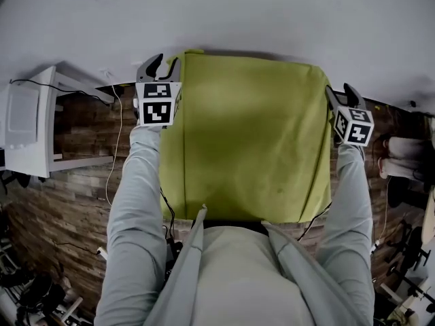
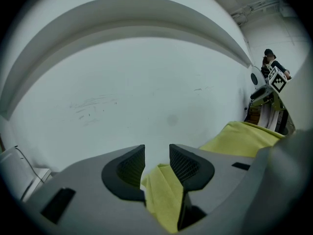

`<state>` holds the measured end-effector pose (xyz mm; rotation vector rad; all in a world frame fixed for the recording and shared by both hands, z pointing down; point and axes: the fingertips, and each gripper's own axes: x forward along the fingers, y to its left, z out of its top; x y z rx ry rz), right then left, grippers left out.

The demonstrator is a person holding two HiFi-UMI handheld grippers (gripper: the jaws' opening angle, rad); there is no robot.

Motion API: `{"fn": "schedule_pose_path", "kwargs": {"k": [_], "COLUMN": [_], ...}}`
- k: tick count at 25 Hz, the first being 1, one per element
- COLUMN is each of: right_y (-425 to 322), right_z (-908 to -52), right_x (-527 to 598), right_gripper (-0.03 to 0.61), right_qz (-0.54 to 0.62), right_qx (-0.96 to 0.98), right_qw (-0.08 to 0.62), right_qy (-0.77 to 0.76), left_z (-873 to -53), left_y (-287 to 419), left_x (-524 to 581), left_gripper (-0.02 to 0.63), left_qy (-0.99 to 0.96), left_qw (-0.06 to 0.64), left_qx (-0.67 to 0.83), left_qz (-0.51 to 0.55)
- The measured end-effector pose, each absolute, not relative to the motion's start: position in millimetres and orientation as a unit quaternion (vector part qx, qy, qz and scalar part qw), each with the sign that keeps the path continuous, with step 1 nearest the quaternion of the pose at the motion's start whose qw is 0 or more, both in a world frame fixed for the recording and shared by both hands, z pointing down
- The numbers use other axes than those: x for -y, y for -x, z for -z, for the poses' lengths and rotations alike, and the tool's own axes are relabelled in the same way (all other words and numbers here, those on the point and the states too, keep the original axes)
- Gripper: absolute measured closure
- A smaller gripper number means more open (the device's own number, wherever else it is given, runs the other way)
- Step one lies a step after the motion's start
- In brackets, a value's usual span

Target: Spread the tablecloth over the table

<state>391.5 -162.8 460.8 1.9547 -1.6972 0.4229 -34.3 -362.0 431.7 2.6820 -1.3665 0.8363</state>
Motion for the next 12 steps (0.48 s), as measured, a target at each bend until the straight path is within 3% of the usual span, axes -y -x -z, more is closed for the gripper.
{"fn": "schedule_pose_path", "kwargs": {"k": [12], "right_y": [-366.1], "right_z": [-449.1], "right_x": [102.1], "right_gripper": [0.331], "right_qz": [-0.163], "right_qx": [0.628], "right_qw": [0.237], "right_qy": [-0.723], "left_z": [-419.3], "left_y": [57.7], "left_x": [311.0], "left_gripper": [0.454], "left_qy": [-0.858], "left_qw": [0.019], "left_qx": [0.439], "left_qz": [-0.266]}}
